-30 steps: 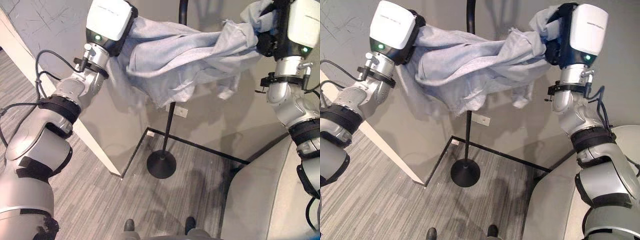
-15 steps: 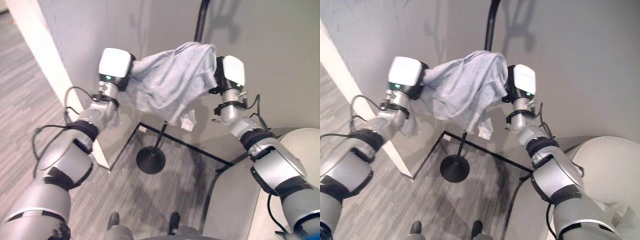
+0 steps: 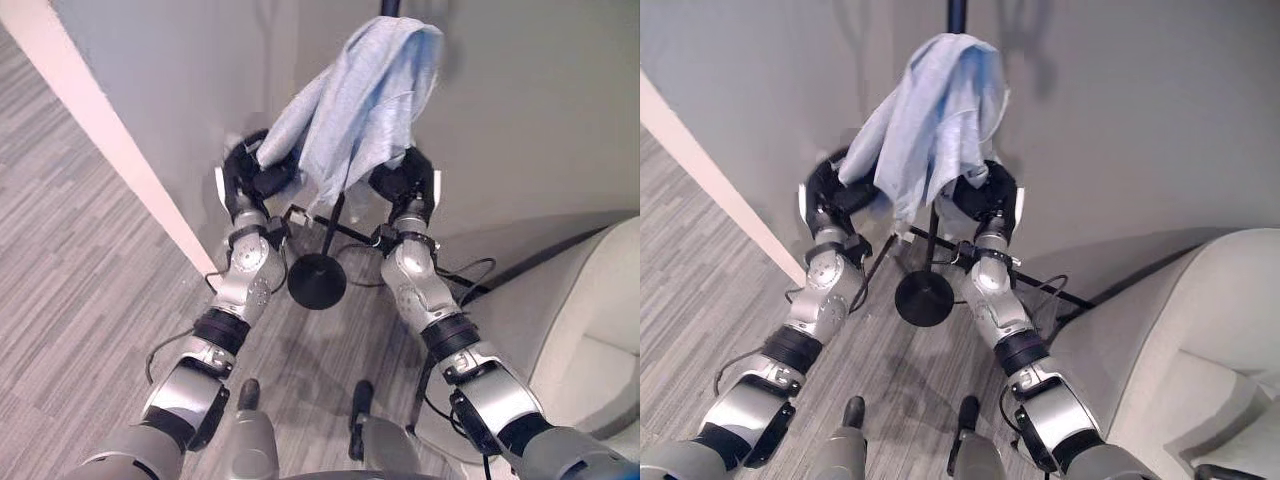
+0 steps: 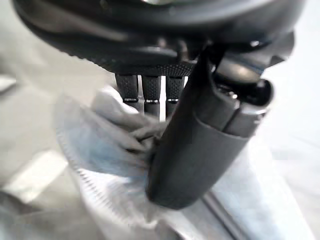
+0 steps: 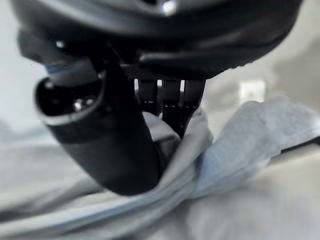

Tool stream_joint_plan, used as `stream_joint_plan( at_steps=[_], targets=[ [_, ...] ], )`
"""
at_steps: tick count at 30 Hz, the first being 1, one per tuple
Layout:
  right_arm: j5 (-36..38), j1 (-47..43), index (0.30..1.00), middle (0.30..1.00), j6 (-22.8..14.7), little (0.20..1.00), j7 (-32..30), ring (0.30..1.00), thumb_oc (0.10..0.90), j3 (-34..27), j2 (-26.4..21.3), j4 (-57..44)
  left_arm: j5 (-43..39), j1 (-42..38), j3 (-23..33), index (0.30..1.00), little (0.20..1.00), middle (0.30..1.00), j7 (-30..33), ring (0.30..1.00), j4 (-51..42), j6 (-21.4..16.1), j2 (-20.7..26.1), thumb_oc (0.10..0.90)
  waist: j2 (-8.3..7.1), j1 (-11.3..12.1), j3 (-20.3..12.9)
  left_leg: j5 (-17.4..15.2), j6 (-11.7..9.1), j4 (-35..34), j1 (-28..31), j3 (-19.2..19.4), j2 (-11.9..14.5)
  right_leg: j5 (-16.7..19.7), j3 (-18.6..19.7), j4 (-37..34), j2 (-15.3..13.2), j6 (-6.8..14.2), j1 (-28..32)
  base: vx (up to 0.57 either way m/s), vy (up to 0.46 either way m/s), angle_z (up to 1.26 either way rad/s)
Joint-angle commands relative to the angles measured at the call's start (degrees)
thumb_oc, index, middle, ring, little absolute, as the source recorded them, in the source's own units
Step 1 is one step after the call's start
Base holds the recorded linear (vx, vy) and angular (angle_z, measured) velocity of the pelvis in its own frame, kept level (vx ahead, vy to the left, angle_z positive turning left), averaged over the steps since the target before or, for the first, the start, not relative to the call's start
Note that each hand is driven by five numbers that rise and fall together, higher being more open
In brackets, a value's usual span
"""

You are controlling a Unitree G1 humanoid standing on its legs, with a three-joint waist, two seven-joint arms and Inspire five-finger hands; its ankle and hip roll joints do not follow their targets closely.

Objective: Hang the clothes on the sofa on the clothes rack.

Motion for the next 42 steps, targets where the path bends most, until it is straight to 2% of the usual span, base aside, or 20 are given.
stream_joint_plan(
  at_steps=[1, 8, 11, 17, 19, 22, 24, 26, 27, 30, 32, 33, 36, 38, 39, 40, 42],
  targets=[
    [-2.0, 2.1, 0.900, 0.900, 1.8, 0.900, 7.4, 0.900, 0.800, 5.2, 0.5, -3.4, 2.8, -2.5, 2.7, 0.900, 0.900, 0.900, -3.0, 0.900, -9.5, -5.1, 3.1, 0.800, -0.51, 4.5, 0.6, -0.3, 5.7, -6.7, 5.1, -0.7, -2.4, 1.4, 2.0, 0.1, -5.1, 2.4, 2.8, 0.00, 0.000, 0.00],
    [-5.9, 7.0, 0.900, 0.900, 2.5, 0.900, 8.3, 0.900, 0.800, 1.2, -2.5, -6.1, 8.8, 3.8, 4.4, 0.900, 0.900, 0.900, -3.8, 0.900, -14.2, -3.9, 5.1, 0.800, 0.26, 4.5, -3.0, 0.1, 5.9, -9.3, 6.3, -0.7, -2.4, 1.3, 2.1, -0.7, -5.4, 2.7, 3.1, 0.04, 0.011, 0.06],
    [-8.0, 8.5, 0.900, 0.900, 3.0, 0.900, 7.9, 0.900, 0.800, -0.5, -3.3, -6.9, 14.6, 4.4, 4.8, 0.900, 0.900, 0.900, -2.2, 0.900, -15.3, -1.5, 5.9, 0.800, 0.74, 4.4, -4.3, 0.5, 6.0, -11.0, 7.2, -0.6, -2.6, 1.4, 2.0, -1.2, -5.8, 2.9, 3.3, 0.01, 0.004, 0.02],
    [-13.0, 12.7, 0.900, 0.900, 3.4, 0.900, 8.3, 0.900, 0.800, -4.8, -6.0, -11.7, 17.2, 6.2, 6.1, 0.900, 0.900, 0.900, -2.9, 0.900, -20.9, 0.5, 7.6, 0.800, 2.25, 3.7, -6.2, 0.9, 6.3, -13.2, 9.1, -0.6, -3.2, 1.7, 1.8, -1.8, -6.4, 3.5, 4.0, 0.04, 0.018, 0.00],
    [-16.9, 14.4, 0.900, 0.900, 3.2, 0.900, 8.9, 0.900, 0.800, -6.5, -8.7, -15.0, 22.7, 9.0, 7.3, 0.900, 0.900, 0.900, -4.0, 0.900, -23.3, 1.4, 10.2, 0.800, 2.46, 3.6, -6.8, 0.7, 6.4, -13.4, 9.5, -0.5, -3.2, 1.7, 1.7, -2.0, -6.4, 3.7, 4.3, 0.05, 0.011, 0.01],
    [-23.5, 17.5, 0.900, 0.900, 3.2, 0.900, 10.2, 0.900, 0.800, -10.9, -14.6, -21.1, 31.5, 14.8, 9.4, 0.900, 0.900, 0.900, -8.9, 0.900, -25.6, 3.2, 15.9, 0.800, 2.72, 3.4, -7.4, 0.4, 6.4, -13.7, 10.1, -0.2, -3.1, 2.0, 1.8, -2.3, -6.6, 4.0, 4.5, 0.02, 0.005, 0.00],
    [-26.2, 21.0, 0.900, 0.900, 3.6, 0.900, 11.8, 0.900, 0.800, -14.8, -16.9, -26.5, 30.8, 22.5, 12.9, 0.900, 0.900, 0.900, -13.1, 0.900, -29.7, 2.1, 19.1, 0.800, 2.91, 3.4, -8.0, 0.0, 6.5, -13.8, 10.7, 0.2, -3.1, 2.2, 1.9, -2.4, -6.7, 4.3, 4.9, 0.04, 0.019, -0.05],
    [-27.2, 23.2, 0.900, 0.900, 3.4, 0.900, 13.6, 0.900, 0.800, -16.5, -18.9, -29.1, 31.7, 26.9, 14.8, 0.900, 0.900, 0.900, -16.3, 0.900, -29.5, 2.2, 21.4, 0.800, 2.91, 3.5, -8.5, -0.1, 6.5, -13.8, 11.0, 0.4, -3.1, 2.5, 1.8, -2.6, -6.8, 4.6, 5.3, 0.03, 0.013, -0.05],
    [-27.3, 24.4, 0.900, 0.900, 3.2, 0.900, 14.8, 0.900, 0.800, -18.2, -19.9, -30.6, 29.1, 29.9, 16.1, 0.900, 0.900, 0.900, -18.5, 0.900, -30.7, 0.9, 22.4, 0.800, 2.93, 3.3, -8.5, -0.2, 6.5, -13.9, 11.2, 0.7, -3.1, 2.7, 1.8, -2.6, -7.0, 4.8, 5.4, 0.02, 0.017, -0.07],
    [-25.9, 27.5, 0.900, 0.900, 2.7, 0.900, 17.4, 0.900, 0.800, -19.6, -21.9, -33.5, 20.6, 35.8, 18.3, 0.900, 0.900, 0.900, -22.8, 0.900, -29.0, 0.0, 21.6, 0.800, 2.59, 3.2, -9.4, -0.4, 6.5, -13.9, 11.8, 1.2, -3.3, 3.5, 1.9, -2.6, -7.4, 5.2, 5.7, 0.02, 0.009, -0.09],
    [-25.4, 28.4, 0.900, 0.900, 2.7, 0.900, 18.4, 0.900, 0.800, -20.3, -22.3, -33.9, 20.6, 36.6, 18.3, 0.900, 0.900, 0.900, -23.7, 0.900, -27.2, -0.1, 21.4, 0.800, 2.47, 3.1, -9.5, -0.5, 6.5, -13.9, 12.0, 1.3, -3.4, 3.6, 2.0, -2.7, -7.5, 5.3, 5.9, 0.00, 0.006, -0.06],
    [-25.4, 29.1, 0.900, 0.900, 2.7, 0.900, 19.0, 0.900, 0.800, -20.2, -22.6, -34.5, 17.6, 37.8, 18.7, 0.900, 0.900, 0.900, -24.5, 0.900, -23.1, 0.4, 19.8, 0.800, 2.24, 3.0, -9.6, -0.5, 6.5, -13.9, 12.2, 1.6, -3.4, 3.8, 2.1, -2.5, -7.6, 5.5, 5.8, 0.00, 0.000, 0.00],
    [-23.5, 31.7, 0.900, 0.900, 2.5, 0.900, 21.6, 0.900, 0.800, -21.7, -23.2, -36.2, 18.1, 39.6, 19.8, 0.900, 0.900, 0.900, -26.4, 0.900, -17.7, 0.1, 19.2, 0.800, 2.00, 2.7, -10.0, -0.9, 6.5, -13.9, 13.2, 2.2, -3.5, 4.3, 2.2, -2.3, -8.0, 5.8, 6.2, 0.02, 0.006, -0.05],
    [-20.8, 33.3, 0.900, 0.900, 2.8, 0.900, 23.3, 0.900, 0.800, -21.3, -23.5, -36.2, 15.6, 39.5, 20.5, 0.900, 0.900, 0.900, -26.8, 0.900, -12.5, 0.5, 17.2, 0.800, 1.65, 2.4, -10.1, -1.0, 6.5, -13.9, 13.6, 2.7, -3.6, 4.6, 2.2, -2.0, -8.3, 5.9, 6.3, 0.01, 0.003, -0.11],
    [-15.5, 34.5, 0.900, 0.900, 3.2, 0.900, 26.1, 0.900, 0.800, -19.8, -23.8, -35.8, 15.7, 38.9, 20.6, 0.900, 0.900, 0.900, -26.7, 0.900, -8.4, 1.2, 16.0, 0.800, 1.20, 2.4, -10.1, -1.0, 6.4, -13.9, 14.0, 3.0, -3.5, 4.9, 2.1, -1.9, -8.5, 6.0, 6.4, 0.01, -0.006, -0.10],
    [-15.4, 34.5, 0.900, 0.900, 3.2, 0.900, 26.2, 0.900, 0.800, -19.8, -23.8, -35.8, 15.7, 38.8, 20.6, 0.900, 0.900, 0.900, -26.7, 0.900, -8.3, 1.1, 16.0, 0.800, 1.22, 2.4, -10.0, -1.0, 6.4, -13.9, 14.0, 3.0, -3.5, 4.8, 2.1, -1.9, -8.5, 6.0, 6.4, 0.00, -0.013, -0.08],
    [-3.3, 35.2, 0.900, 0.900, 2.7, 0.900, 29.9, 0.900, 0.800, -17.3, -23.5, -35.1, 17.7, 38.3, 19.2, 0.900, 0.900, 0.900, -26.7, 0.900, -3.1, 1.7, 15.5, 0.800, 0.81, 2.3, -10.0, -0.9, 6.2, -13.9, 14.2, 3.4, -3.5, 5.1, 2.1, -1.8, -8.7, 6.1, 6.4, 0.00, 0.003, -0.08]
  ],
)
